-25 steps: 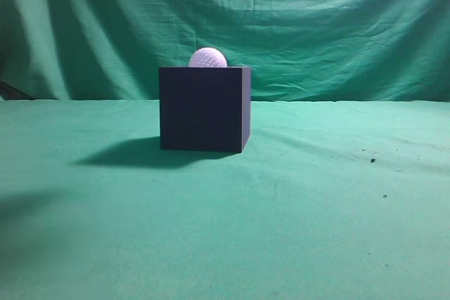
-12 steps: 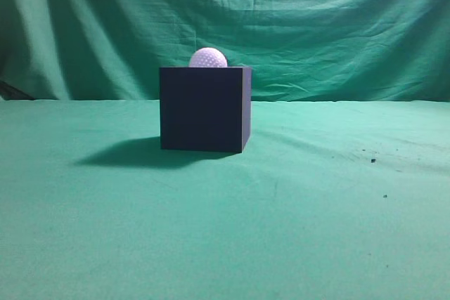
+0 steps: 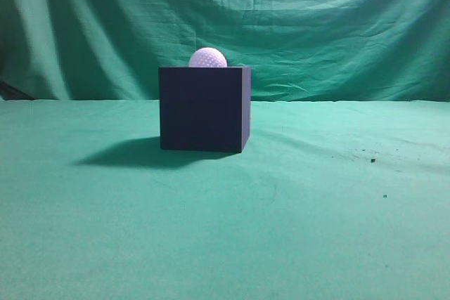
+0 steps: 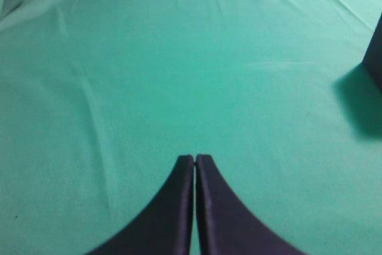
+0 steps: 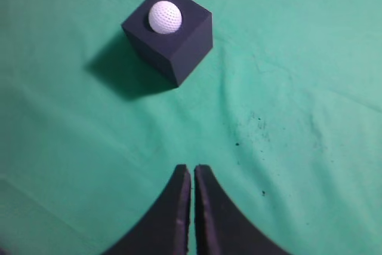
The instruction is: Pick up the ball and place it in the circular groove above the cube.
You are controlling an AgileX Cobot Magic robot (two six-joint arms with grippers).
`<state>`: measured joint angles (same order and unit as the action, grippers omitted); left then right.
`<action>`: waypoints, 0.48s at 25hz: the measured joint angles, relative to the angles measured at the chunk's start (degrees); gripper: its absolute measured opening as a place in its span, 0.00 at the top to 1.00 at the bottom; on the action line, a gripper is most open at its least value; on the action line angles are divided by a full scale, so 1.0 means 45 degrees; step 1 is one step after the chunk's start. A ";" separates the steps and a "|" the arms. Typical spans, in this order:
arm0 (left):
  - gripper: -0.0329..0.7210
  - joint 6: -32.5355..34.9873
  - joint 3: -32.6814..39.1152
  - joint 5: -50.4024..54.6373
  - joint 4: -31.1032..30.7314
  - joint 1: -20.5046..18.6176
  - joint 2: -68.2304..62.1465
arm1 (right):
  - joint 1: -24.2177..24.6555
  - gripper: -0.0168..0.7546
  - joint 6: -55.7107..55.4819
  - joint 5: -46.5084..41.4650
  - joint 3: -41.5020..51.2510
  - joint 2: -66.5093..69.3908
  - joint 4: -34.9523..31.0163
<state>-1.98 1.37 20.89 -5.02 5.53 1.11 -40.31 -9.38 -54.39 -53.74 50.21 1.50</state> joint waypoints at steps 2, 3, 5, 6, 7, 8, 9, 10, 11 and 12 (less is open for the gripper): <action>0.96 0.0000 0.0000 0.0000 0.0000 0.0000 0.0000 | 0.0000 0.98 0.0000 0.0730 0.0936 -0.0934 -0.0183; 0.96 0.0000 0.0000 0.0000 0.0000 0.0000 0.0000 | 0.0000 0.98 0.0000 0.1007 0.1366 -0.1422 -0.0250; 0.96 0.0000 0.0000 0.0000 0.0000 0.0000 0.0000 | 0.0000 0.98 0.0000 0.1106 0.1958 -0.2219 -0.0338; 0.96 0.0000 0.0000 0.0000 0.0000 0.0000 0.0000 | 0.0000 0.98 0.0000 0.0873 0.2065 -0.2599 -0.0357; 0.96 0.0000 0.0000 0.0000 0.0000 0.0000 0.0000 | 0.0000 0.98 0.0000 0.0515 0.2096 -0.2918 -0.0357; 0.96 0.0000 0.0000 0.0000 0.0000 0.0000 0.0000 | 0.0000 0.98 0.0000 0.0196 0.2124 -0.3148 -0.0357; 0.96 0.0000 0.0000 0.0000 0.0000 0.0000 0.0000 | 0.0000 0.98 0.0000 -0.0185 0.2170 -0.3381 -0.0357; 0.96 0.0000 0.0000 0.0000 0.0000 0.0000 0.0000 | 0.0000 0.98 0.0000 -0.0520 0.2177 -0.3556 -0.0297; 0.96 0.0000 0.0000 0.0000 0.0000 0.0000 0.0000 | 0.0000 0.98 0.0000 -0.0786 0.2177 -0.3663 -0.0182; 0.96 0.0000 0.0000 0.0000 0.0000 0.0000 0.0000 | 0.0000 0.98 0.0000 -0.0942 0.2177 -0.3698 -0.0031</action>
<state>-1.98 1.37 20.89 -5.02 5.53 1.11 -40.31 -9.38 -58.63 -43.95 33.57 1.35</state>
